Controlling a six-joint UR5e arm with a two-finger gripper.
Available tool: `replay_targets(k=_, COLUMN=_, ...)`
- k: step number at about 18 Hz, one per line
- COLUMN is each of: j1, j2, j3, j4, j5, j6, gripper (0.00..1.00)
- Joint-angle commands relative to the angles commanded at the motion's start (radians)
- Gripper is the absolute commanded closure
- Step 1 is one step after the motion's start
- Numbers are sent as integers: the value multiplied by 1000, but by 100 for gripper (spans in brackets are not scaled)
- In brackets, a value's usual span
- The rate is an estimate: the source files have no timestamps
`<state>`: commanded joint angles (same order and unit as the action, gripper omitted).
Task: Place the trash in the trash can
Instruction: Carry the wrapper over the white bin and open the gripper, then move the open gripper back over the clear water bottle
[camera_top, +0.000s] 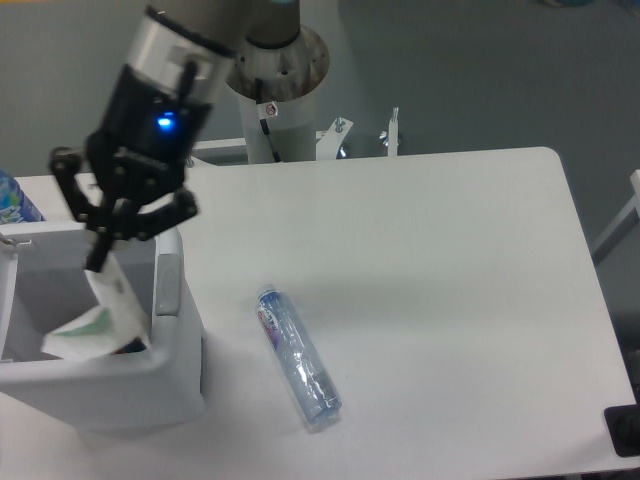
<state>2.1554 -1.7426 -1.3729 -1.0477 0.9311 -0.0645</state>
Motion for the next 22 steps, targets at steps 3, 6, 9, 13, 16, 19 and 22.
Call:
replay_targets(k=3, j1=-14, j2=1, j3=-21, j4=2, j5=0, j6=18, gripper=100)
replay_targets(k=6, j1=-14, j2=-2, j3=-41, j4=3, j5=2, j6=31, gripper=93)
replay_targets(k=9, j1=-11, j2=-15, j3=-25, j4=9, j5=2, j6=51, gripper=40)
replay_targets(k=13, j1=49, j2=-8, j3=-20, j4=12, j5=9, j6=31, gripper=0)
replay_targets(k=16, j1=95, j2=-6, j3=-20, j4=18, j5=11, j6=11, gripper=0)
replay_targets(k=19, j1=153, j2=-18, j3=-17, j4=123, j5=11, j6=0, gripper=0)
replay_targets(k=22, j1=172, j2=-46, j3=-3, j4=124, j5=21, j6=-8, gripper=0)
